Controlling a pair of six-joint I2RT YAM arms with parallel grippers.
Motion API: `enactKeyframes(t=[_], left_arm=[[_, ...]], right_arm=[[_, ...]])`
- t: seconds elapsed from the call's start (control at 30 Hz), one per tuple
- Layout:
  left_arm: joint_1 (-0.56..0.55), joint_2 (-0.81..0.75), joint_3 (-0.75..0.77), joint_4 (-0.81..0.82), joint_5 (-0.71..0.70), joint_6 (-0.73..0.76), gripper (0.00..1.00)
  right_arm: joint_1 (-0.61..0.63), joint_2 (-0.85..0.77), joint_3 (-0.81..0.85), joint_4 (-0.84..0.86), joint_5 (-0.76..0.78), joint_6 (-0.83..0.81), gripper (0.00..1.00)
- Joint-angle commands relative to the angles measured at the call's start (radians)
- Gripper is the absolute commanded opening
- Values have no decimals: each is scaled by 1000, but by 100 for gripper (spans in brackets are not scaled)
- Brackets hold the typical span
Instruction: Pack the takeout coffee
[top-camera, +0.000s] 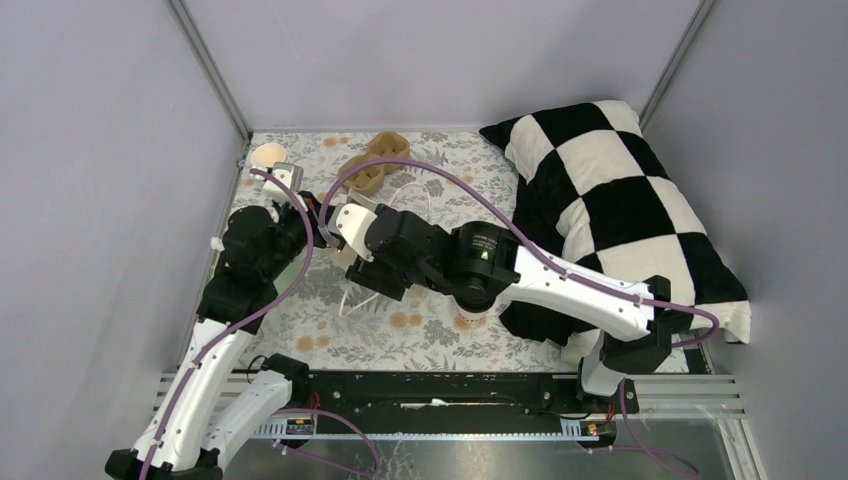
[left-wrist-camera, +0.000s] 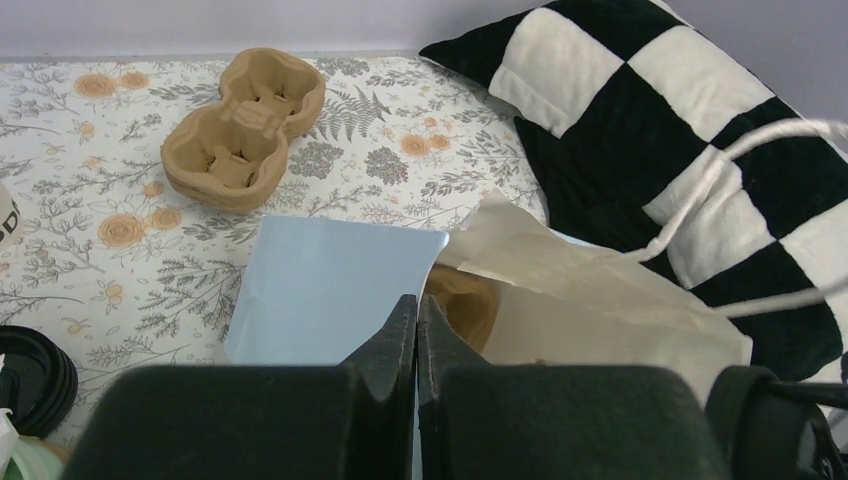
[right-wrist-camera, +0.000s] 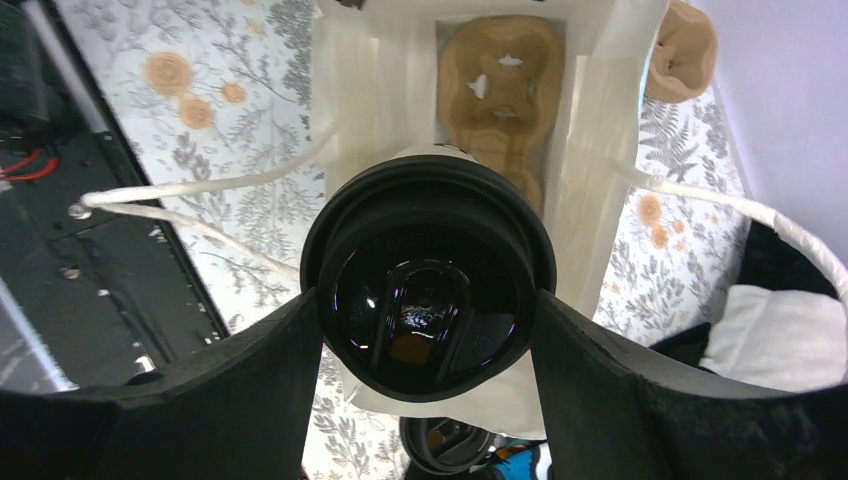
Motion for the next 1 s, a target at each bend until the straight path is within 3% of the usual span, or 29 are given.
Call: enactKeyframes(t=[0.0, 0.33, 0.5, 0.73, 0.97], left_arm=[[4, -22, 37, 6, 10, 16, 0], [4, -35, 35, -12, 11, 34, 0], [3, -27, 43, -12, 11, 55, 0], [4, -26, 47, -8, 18, 54, 0], [5, -38, 42, -13, 34, 83, 0]], right_arm=[[9, -62, -43, 86, 111, -51, 41], [8, -102, -163, 154, 172, -121, 39], [8, -151, -182, 197, 123, -144, 39], [8, -235, -399, 333, 67, -253, 39], [-20, -253, -511, 444, 32, -330, 37]])
